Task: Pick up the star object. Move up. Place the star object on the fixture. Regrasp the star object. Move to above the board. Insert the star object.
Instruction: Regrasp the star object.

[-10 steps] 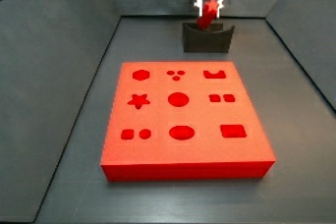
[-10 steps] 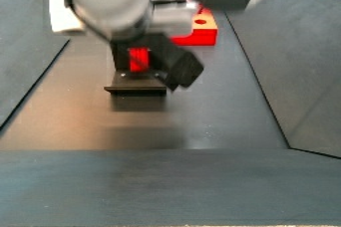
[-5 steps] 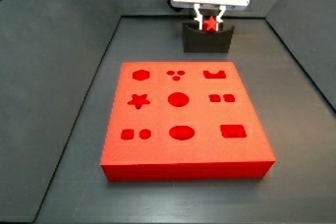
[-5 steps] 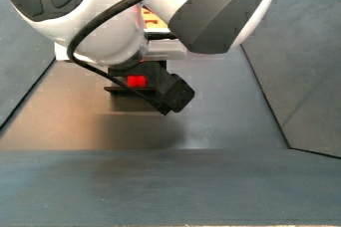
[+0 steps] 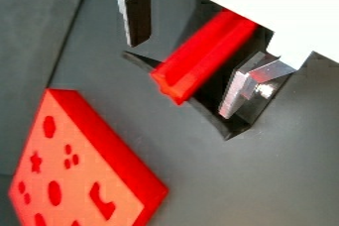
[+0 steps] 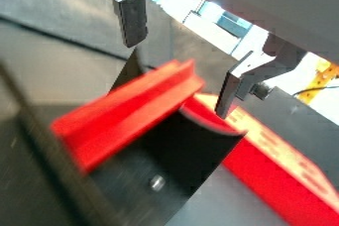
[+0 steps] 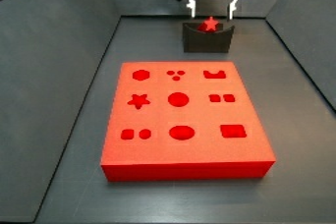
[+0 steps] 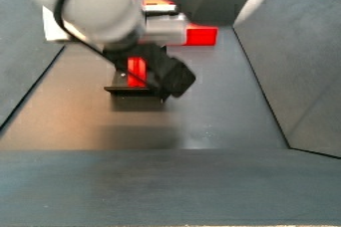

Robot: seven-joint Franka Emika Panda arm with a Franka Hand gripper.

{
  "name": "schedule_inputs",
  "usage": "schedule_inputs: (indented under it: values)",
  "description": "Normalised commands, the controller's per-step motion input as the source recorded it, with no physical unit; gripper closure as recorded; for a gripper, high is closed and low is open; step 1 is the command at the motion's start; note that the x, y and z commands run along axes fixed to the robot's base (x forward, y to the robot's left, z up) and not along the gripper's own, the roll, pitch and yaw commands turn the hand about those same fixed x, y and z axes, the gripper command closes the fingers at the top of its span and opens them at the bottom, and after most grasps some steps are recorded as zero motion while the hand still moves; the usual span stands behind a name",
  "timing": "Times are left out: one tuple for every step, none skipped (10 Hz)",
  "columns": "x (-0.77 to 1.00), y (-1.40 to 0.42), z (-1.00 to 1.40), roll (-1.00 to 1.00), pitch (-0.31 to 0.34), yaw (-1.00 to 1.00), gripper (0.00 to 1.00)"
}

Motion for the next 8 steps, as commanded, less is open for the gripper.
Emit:
schedule_inputs:
  values:
    - [-0.05,0.00,1.00,0.02,0.048,0.06,0.00]
    - [-0.05,0.01,0.96,0.01,0.063,0.05,0.00]
    - [-0.03,0.01,0.65,0.01,0.092,0.02,0.00]
    - [-0.02,0.01,0.46,0.01,0.101,0.01,0.00]
    - [-0.02,0.01,0.26,0.02,0.107,-0.01,0.00]
    - [-0.12,-0.88,0.92,1.00,0.056,0.00,0.00]
    - [-0.11,-0.84,0.86,1.00,0.053,0.00,0.00]
    - [-0.12,-0.71,0.73,1.00,0.041,0.00,0.00]
